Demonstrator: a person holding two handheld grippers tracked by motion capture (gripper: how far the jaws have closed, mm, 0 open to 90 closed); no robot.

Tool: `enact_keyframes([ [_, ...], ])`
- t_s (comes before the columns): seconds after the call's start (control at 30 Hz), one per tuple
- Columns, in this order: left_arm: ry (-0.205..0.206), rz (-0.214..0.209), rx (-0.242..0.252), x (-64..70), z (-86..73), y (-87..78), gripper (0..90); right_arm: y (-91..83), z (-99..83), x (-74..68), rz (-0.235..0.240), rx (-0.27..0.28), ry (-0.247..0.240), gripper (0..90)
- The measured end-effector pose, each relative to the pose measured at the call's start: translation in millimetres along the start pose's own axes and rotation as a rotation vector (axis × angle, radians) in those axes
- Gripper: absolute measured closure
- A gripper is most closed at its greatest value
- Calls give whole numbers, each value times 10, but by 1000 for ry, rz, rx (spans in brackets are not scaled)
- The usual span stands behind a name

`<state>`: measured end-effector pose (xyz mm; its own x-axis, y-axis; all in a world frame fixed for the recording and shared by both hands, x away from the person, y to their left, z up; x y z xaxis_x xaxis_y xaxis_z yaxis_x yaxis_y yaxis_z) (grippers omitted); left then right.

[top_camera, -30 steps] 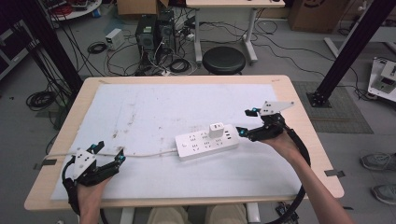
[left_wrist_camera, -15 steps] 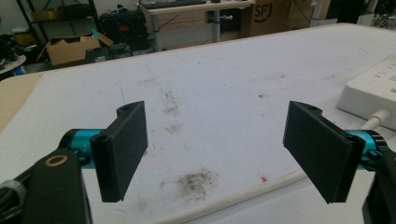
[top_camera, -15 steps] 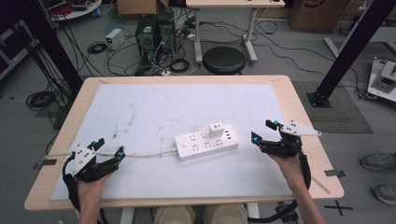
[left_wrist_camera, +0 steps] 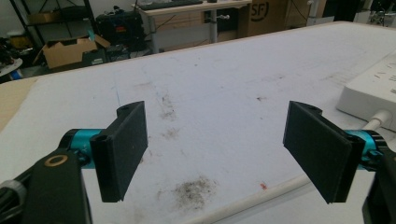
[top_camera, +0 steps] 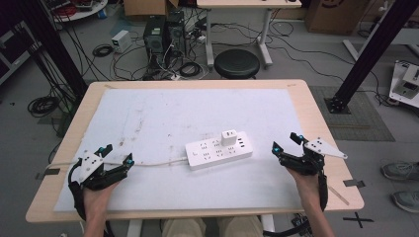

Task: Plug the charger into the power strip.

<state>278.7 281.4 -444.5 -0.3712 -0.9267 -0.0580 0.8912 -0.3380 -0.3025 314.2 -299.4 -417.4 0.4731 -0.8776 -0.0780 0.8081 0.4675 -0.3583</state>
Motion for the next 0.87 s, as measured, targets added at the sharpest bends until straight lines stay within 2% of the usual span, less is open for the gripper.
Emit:
enact_keyframes([
  [0.2, 8, -8, -1, 15, 11, 43, 220, 10, -49, 26, 21, -4, 7, 211],
  [0.53, 10, -26, 2, 78, 48, 102, 220, -20, -88, 73, 17, -10, 27, 211],
  [0.87, 19, -22, -1, 49, 56, 93, 220, -27, -73, 65, 25, -16, 27, 211],
])
Point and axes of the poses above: each handheld gripper's, and its own axes: y roughly forward along the jaws, z roughly out of its top, x roughly to its right, the point moved 1 cm from there along y, roughly forward along the jaws, and after that the axes turned 5 degrees about -x, right-handed, at the moved point
